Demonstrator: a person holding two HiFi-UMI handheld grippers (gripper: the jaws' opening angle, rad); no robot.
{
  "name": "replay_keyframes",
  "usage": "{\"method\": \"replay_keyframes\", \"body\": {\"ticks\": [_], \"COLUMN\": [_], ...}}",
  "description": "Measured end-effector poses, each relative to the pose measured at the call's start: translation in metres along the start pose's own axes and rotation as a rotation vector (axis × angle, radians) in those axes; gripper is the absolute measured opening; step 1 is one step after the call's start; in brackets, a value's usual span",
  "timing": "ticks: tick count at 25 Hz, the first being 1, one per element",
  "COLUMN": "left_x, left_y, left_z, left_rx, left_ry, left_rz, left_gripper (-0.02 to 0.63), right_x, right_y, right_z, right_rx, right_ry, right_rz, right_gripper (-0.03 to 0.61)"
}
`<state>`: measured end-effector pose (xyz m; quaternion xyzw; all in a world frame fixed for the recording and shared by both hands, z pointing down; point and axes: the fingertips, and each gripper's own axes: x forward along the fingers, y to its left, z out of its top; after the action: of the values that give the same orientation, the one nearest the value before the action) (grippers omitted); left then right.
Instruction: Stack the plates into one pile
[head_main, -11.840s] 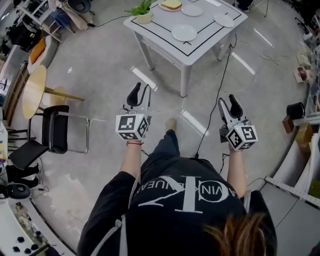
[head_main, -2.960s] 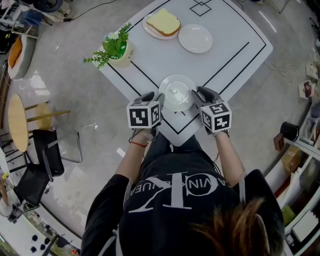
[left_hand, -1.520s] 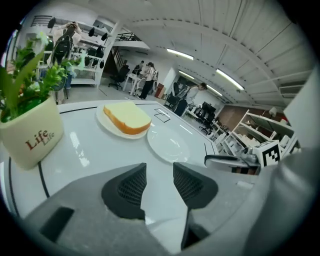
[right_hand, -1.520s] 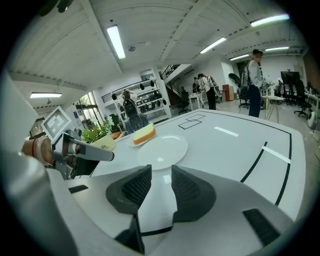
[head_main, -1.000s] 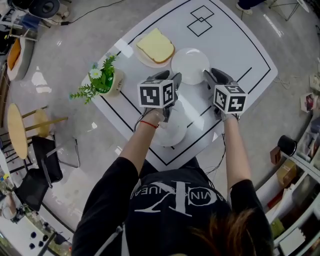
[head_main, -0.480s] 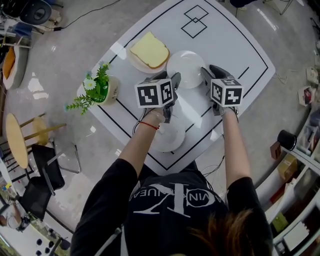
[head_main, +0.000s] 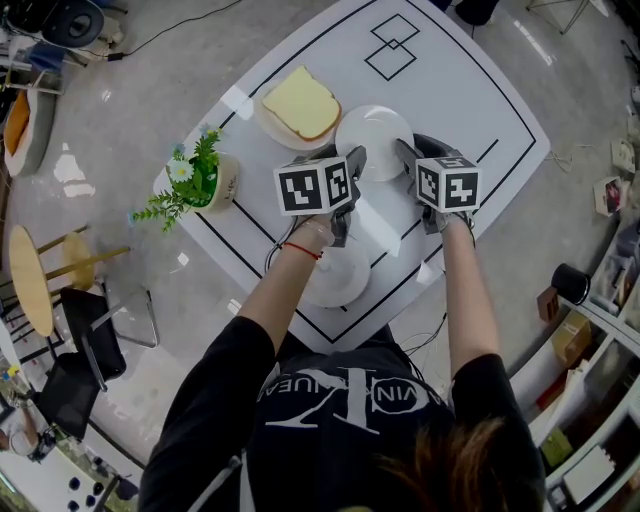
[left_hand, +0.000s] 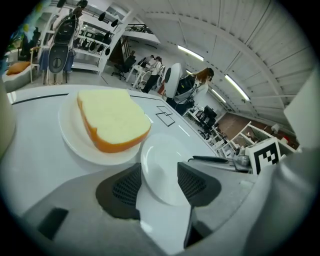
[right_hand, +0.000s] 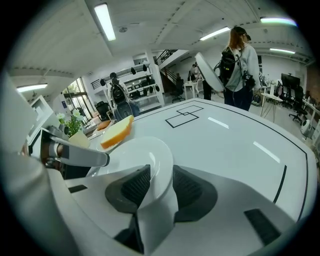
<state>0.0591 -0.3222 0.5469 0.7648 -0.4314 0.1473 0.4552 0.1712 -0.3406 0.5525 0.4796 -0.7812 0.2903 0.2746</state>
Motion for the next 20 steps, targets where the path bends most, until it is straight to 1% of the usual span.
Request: {"method": "replay_keyframes", "body": {"ticks": [2, 5, 7, 12, 17, 20], "left_x": [-0.001, -0.003, -0.004, -0.012, -0.027, -0.040], "left_y": [0.000, 0.000, -0.003, -0.009, -0.011, -0.010], "left_z": [-0.001, -0.004, -0.008, -0.013, -0.012, -0.015], "left_rx": [-0.010, -0.022, -0.026, -0.007, 0.003, 0.010], "left_ry": [0.000, 0.011, 0.015, 0.001, -0.028, -0.043], "left_rz": [-0.002, -0.010, -0.014, -0.009, 0.003, 0.018], "left_gripper": [0.227, 0.204, 0.201, 0.201, 0.200, 0.201], "right_x": [-0.002, -0.008, -0.012, -0.023, -0.035, -0.044], "right_y": [-0.001, -0.002, -0.003, 0.001, 0.015, 0.027], "right_z": [-0.001, -0.001, -0.003, -0.011, -0.016, -0.017], "right_rx": [0.008, 0.037, 0.057, 0.089, 0.122, 0.123], "right_ry": [-0.005, -0.030, -0.044, -0.068, -0.095, -0.110], "right_rz": [-0.001, 0.006, 0.012, 0.032, 0.072, 0.098], "right_gripper": [0.124, 0.112, 0.112, 0.114, 0.114, 0.114]}}
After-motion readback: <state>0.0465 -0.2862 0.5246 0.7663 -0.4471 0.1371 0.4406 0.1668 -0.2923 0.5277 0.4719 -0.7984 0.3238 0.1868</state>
